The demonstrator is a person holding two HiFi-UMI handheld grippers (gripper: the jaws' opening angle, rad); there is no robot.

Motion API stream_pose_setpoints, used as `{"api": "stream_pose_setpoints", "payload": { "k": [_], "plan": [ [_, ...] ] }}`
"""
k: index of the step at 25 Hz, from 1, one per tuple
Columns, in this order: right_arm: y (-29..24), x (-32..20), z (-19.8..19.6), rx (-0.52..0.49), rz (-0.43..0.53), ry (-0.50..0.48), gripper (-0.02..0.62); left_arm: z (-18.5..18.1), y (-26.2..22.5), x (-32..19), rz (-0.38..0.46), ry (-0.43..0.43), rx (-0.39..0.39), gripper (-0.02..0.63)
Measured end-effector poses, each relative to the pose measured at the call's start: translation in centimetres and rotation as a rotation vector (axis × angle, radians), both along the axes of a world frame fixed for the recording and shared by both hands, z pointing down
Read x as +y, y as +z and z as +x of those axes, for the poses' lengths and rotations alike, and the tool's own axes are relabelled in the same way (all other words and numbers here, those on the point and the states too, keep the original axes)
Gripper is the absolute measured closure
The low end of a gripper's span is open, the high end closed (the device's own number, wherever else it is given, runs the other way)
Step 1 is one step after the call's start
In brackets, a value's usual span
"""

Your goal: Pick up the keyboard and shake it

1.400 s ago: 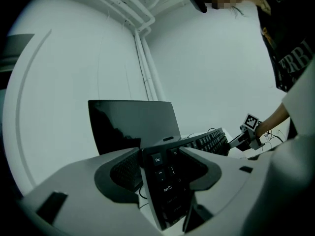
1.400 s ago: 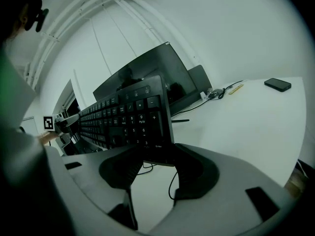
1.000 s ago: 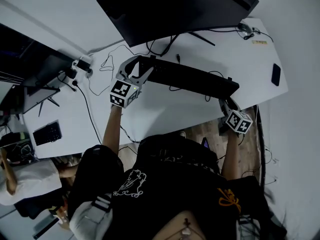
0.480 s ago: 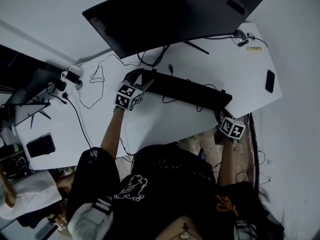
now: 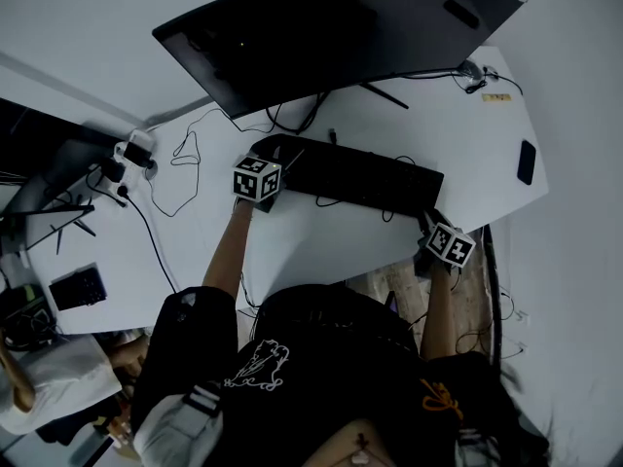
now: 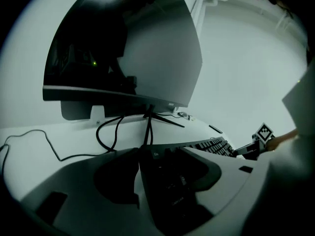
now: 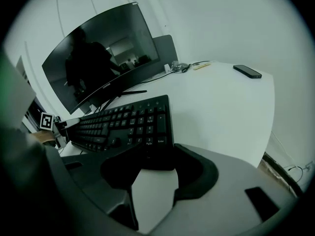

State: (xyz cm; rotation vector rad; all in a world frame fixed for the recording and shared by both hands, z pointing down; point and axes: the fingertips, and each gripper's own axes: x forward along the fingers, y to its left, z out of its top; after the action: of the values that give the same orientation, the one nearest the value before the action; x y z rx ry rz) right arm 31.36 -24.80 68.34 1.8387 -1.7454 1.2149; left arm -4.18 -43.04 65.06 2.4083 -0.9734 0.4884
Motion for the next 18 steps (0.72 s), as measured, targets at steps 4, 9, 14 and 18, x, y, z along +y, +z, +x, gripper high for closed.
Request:
{"api": "stream_pose_setpoints", "payload": {
  "k": [4, 9, 14, 18],
  "plan": [
    [0.1, -0.2, 0.2, 0.016, -0.004, 0.027, 0.408, 0.0, 2.4, 0.0, -0.079, -0.029, -0.027, 0.35],
    [0.3, -0.4, 0.2, -0.016, -0.001, 0.039, 0.405, -0.3, 2.6, -0.1, -0.052, -0.022, -0.063, 0.347],
    [-1.0, 0.2, 0.3, 0.018, 0.025, 0.012, 0.397, -0.9, 0.8, 1.5, 0.049, 0.01, -0.178, 0.347],
    [-3.9, 0.6, -0.5, -0.005, 0.105, -0.02, 0.397, -1.0, -1.7, 4.1, 0.101, 0.029, -0.19, 0.348]
  ]
}}
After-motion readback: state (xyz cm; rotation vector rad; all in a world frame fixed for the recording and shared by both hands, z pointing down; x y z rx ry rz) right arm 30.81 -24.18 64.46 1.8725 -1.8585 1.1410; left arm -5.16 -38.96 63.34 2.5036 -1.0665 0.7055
